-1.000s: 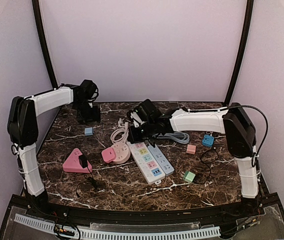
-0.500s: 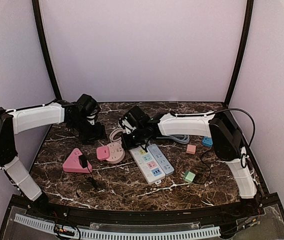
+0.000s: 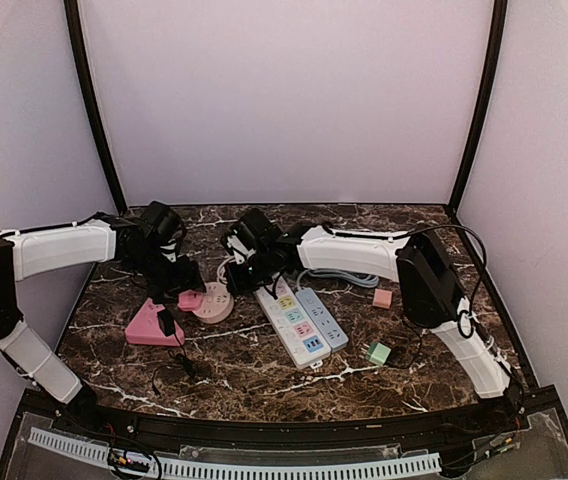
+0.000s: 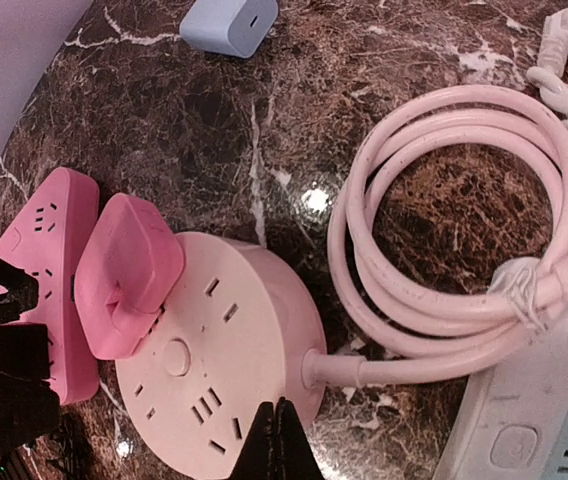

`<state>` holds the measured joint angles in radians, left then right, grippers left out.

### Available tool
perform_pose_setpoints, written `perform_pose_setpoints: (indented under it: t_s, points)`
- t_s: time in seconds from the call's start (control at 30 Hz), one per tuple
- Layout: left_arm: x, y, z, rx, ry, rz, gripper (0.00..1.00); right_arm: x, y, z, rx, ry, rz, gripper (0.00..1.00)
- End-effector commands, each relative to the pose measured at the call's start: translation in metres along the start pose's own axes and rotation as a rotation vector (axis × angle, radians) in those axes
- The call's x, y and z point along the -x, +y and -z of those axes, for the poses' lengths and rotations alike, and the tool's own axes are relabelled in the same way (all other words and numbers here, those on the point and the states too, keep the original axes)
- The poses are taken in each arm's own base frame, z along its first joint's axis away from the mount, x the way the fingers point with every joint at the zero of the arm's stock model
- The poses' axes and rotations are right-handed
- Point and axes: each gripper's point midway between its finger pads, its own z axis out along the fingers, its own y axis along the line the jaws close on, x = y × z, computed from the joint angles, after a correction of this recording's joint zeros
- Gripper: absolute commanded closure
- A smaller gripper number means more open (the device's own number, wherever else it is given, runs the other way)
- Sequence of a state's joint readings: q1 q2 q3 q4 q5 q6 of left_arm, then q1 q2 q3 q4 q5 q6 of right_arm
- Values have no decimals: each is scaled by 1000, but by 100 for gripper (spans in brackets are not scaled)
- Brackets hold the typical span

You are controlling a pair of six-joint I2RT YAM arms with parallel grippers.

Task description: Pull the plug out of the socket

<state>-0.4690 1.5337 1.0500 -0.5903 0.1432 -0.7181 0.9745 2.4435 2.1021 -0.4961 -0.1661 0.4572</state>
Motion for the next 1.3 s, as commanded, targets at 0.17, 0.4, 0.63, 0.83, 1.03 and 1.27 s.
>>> perform_pose_setpoints:
  t_s: [0.17, 0.4, 0.63, 0.83, 1.03, 1.27]
  points:
    - [26, 12, 0, -43, -36, 45, 27, 13, -39, -25, -65, 7, -31, 99]
    - [35, 19, -2, -63, -36, 44, 26, 29, -66, -21, -100, -27, -44, 98]
    - [29, 26, -17, -69, 2, 42, 27, 21, -75, -15, -144, -3, -19, 97]
    - [25, 20, -26, -134, 18, 35, 27, 5, -78, 4, -165, -20, -11, 83]
    - [24, 6, -32, -217, 33, 20, 28, 1, -76, 26, -177, -52, -3, 68]
    - [34, -2, -39, -241, 30, -7, 41, 3, -58, 42, -125, -80, -8, 68]
